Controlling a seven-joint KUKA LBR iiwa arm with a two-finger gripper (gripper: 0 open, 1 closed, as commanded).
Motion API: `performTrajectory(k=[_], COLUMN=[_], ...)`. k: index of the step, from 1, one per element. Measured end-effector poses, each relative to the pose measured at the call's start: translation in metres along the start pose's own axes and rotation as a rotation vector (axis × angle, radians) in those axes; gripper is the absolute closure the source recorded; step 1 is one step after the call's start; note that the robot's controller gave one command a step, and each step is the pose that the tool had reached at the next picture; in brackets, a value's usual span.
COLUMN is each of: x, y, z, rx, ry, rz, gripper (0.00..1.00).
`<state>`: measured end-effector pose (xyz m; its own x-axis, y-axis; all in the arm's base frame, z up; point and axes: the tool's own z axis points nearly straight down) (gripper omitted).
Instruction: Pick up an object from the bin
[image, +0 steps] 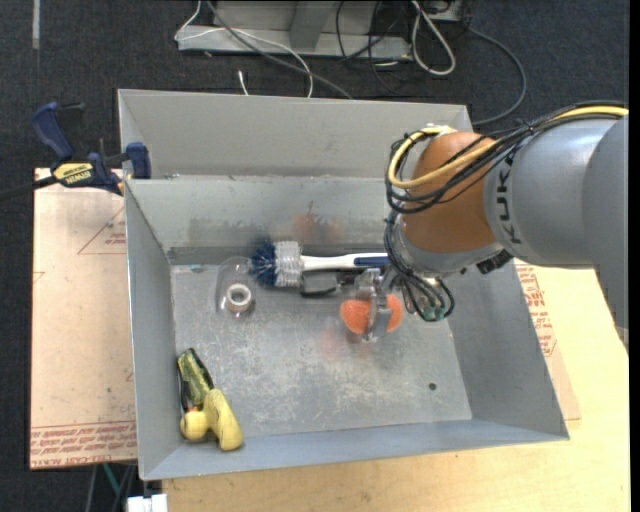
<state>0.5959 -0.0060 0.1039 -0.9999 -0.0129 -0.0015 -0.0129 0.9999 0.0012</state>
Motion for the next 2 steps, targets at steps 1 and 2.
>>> performTrajectory(k=[1, 2], x=[-0.0022, 0.0000], y=[0.0001, 0.0002], z=[-0.0306, -0.0368], rx=[0.000, 0.000], ry=[-0.009, -0.004], rz=[0.000, -0.001], gripper=[1.00, 1.00])
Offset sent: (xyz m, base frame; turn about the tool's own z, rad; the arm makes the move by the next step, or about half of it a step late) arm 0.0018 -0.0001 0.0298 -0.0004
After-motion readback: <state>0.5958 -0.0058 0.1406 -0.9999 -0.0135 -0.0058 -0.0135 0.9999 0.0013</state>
